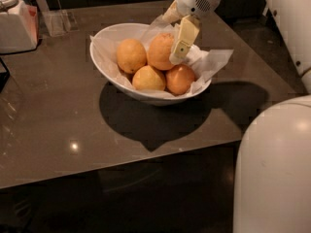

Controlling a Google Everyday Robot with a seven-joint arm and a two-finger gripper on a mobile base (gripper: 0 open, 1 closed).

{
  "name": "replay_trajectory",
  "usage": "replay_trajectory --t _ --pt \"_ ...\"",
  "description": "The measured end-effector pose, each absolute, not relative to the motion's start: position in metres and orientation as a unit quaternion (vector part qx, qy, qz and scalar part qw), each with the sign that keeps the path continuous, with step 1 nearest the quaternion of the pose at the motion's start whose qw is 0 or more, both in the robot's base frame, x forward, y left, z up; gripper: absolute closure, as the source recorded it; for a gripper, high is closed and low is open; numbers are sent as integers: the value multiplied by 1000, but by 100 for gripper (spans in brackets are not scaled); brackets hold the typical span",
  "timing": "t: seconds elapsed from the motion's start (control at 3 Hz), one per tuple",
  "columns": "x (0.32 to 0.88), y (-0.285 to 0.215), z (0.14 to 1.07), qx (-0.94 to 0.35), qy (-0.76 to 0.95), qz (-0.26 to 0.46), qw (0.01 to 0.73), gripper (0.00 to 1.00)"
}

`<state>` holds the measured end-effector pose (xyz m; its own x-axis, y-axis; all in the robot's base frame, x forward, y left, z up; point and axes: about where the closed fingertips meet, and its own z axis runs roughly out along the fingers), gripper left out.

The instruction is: Pick orange from white bowl

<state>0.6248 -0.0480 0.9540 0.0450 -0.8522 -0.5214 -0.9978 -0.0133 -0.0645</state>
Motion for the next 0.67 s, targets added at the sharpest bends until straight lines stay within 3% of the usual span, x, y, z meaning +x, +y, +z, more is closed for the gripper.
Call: replay_trajectory --t 0.67 --pt "621 -47 944 -672 679 192 227 0"
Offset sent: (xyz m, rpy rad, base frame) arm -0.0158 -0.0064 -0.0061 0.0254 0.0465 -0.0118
